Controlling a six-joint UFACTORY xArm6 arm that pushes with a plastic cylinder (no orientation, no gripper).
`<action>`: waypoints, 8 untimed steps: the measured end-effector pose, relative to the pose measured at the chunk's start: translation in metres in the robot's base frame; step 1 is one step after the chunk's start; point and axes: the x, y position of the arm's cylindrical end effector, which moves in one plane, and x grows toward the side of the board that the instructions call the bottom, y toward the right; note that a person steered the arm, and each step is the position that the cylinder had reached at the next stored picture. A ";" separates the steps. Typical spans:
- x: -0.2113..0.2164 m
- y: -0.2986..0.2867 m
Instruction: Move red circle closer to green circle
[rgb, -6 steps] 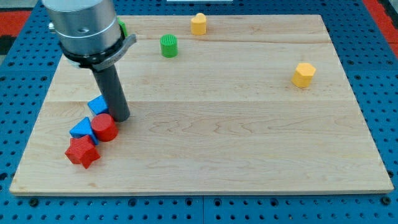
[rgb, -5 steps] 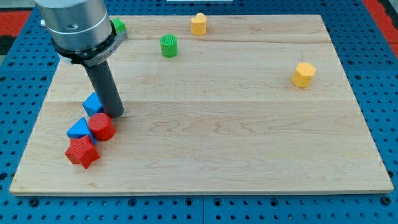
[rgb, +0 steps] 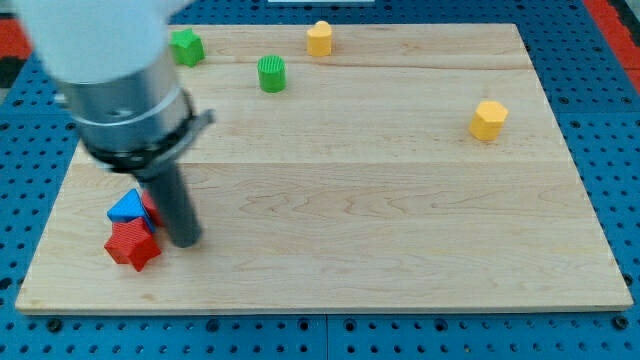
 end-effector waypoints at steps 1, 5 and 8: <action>0.000 -0.049; -0.022 0.013; -0.089 0.035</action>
